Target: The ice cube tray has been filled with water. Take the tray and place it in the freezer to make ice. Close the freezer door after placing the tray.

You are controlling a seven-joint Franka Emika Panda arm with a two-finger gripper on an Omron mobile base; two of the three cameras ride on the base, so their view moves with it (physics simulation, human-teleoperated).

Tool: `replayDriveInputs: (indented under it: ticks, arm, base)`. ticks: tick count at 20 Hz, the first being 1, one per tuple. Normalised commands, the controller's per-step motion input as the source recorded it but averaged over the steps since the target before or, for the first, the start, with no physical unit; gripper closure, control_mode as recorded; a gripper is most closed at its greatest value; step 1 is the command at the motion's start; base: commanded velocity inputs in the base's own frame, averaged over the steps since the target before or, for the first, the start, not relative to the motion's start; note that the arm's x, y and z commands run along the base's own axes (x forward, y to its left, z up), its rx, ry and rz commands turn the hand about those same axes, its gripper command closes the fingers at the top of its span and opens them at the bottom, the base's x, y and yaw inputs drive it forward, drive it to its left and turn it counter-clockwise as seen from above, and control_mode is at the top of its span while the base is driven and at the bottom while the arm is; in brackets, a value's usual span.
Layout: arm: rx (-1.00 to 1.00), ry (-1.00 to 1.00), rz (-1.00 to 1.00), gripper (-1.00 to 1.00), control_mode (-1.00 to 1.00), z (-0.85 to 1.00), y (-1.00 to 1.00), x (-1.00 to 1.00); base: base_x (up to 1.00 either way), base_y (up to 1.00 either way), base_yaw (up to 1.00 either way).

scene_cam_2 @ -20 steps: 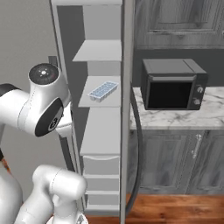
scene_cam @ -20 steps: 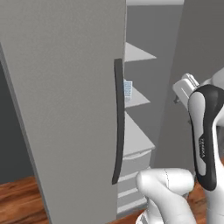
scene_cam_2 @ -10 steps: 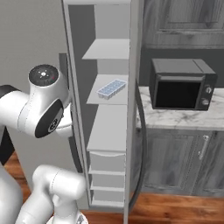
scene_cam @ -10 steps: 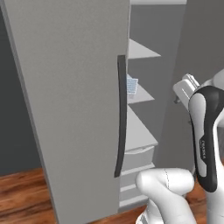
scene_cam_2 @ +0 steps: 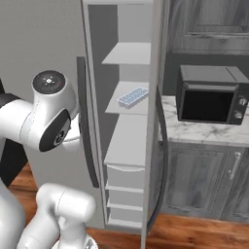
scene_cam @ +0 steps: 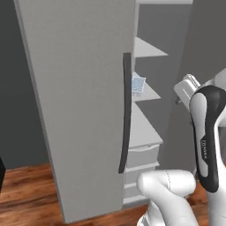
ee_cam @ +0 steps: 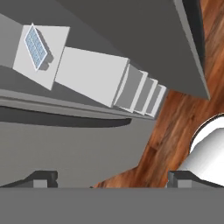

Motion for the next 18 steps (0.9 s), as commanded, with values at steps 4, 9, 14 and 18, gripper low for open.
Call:
replayDriveInputs:
  ticks: [4,9,14,18]
  arm:
    - [0.00,0.00,0.00,-1.00,1.00,0.00,0.00,0.00]
    - [0.00,0.00,0.00,-1.00,1.00,0.00,0.00,0.00]
    - [0.00,0.00,0.00,-1.00,1.00,0.00,0.00,0.00]
    - [0.00,0.00,0.00,-1.00,1.00,0.00,0.00,0.00]
  base:
    - [-0.51,-0.40,0.05]
    - [-0.35,-0.25,0.00]
    - [-0.03,-0.07,0.00]
    - [0.00,-0.13,0.00]
